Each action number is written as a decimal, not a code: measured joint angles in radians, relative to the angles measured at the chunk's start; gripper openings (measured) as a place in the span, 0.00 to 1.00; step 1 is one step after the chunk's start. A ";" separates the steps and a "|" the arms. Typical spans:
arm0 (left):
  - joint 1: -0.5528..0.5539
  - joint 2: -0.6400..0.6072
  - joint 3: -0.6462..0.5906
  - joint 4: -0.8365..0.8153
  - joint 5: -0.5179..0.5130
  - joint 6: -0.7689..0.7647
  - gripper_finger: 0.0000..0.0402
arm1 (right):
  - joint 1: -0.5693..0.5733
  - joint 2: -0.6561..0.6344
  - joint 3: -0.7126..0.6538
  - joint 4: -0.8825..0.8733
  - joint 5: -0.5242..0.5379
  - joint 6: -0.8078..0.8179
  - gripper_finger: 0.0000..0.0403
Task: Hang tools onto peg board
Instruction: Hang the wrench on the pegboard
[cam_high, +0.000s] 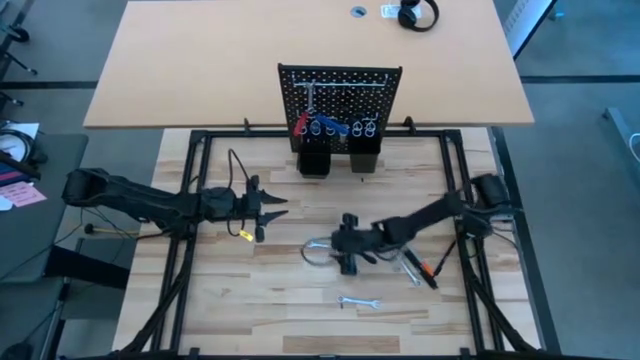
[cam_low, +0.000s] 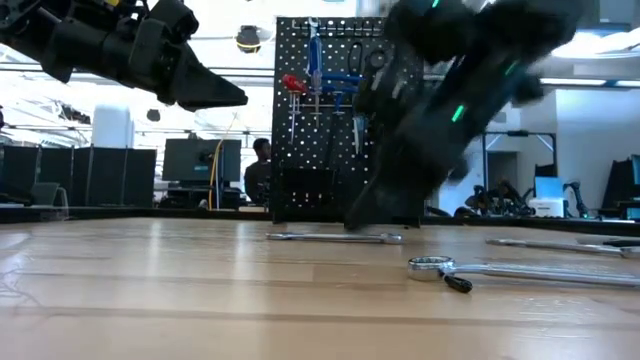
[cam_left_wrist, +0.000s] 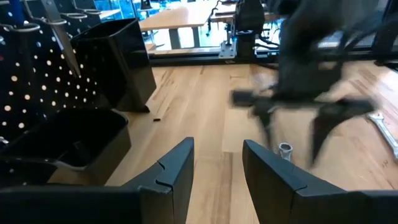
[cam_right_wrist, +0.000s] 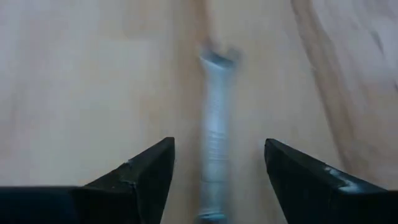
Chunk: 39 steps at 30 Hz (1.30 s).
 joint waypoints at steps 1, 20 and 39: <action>0.000 0.000 0.000 0.001 0.000 0.000 0.32 | -0.019 0.024 -0.001 0.018 -0.010 0.008 0.64; -0.002 0.000 0.000 -0.008 -0.004 -0.010 0.32 | 0.004 0.061 0.003 -0.053 0.024 0.036 0.08; -0.069 0.040 0.000 0.071 0.110 0.014 0.32 | 0.024 -0.144 -0.434 1.008 0.157 -0.009 0.00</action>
